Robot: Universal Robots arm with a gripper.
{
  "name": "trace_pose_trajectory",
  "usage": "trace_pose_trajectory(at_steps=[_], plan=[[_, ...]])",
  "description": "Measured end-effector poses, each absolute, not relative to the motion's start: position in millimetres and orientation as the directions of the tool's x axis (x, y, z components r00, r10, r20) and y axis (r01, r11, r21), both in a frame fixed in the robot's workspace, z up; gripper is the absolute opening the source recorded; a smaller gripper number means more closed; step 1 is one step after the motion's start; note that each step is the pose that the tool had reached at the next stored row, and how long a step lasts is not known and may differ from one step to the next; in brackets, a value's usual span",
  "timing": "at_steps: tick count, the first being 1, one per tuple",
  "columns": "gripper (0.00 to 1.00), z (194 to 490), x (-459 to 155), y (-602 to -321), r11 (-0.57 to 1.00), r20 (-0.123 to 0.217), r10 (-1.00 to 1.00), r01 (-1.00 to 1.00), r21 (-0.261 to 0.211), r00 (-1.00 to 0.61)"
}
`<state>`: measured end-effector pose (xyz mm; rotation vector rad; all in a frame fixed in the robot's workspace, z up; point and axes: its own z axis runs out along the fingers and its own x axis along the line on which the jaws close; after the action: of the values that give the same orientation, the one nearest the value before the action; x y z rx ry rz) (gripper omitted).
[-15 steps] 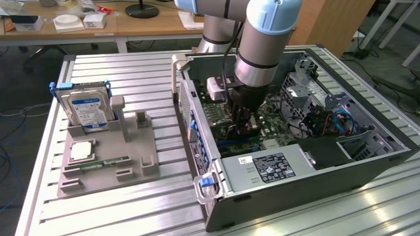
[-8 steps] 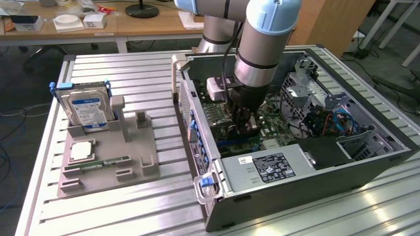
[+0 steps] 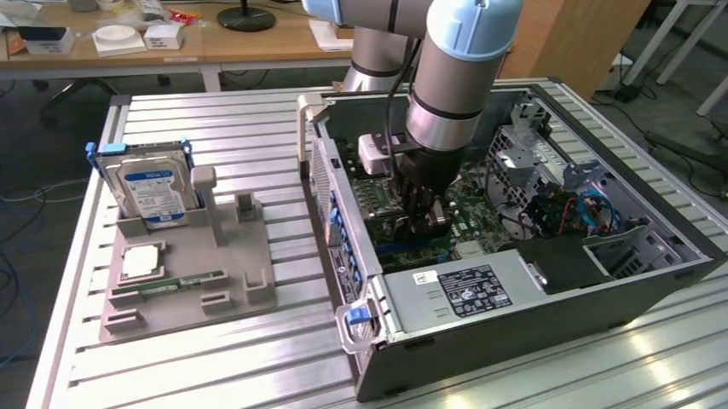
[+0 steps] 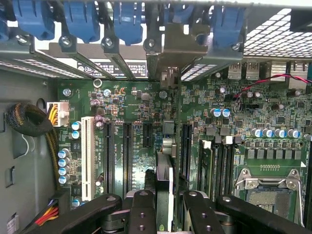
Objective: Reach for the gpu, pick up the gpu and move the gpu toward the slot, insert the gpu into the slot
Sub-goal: 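Insert the gpu into the slot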
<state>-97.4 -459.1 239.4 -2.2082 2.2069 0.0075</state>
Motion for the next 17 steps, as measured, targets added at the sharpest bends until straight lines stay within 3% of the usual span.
trace_pose_trajectory(at_steps=[17], plan=[[0.27, 244.8, -94.4, -459.1, 0.000, -0.017, -1.000, -1.000, -0.010, 0.001]])
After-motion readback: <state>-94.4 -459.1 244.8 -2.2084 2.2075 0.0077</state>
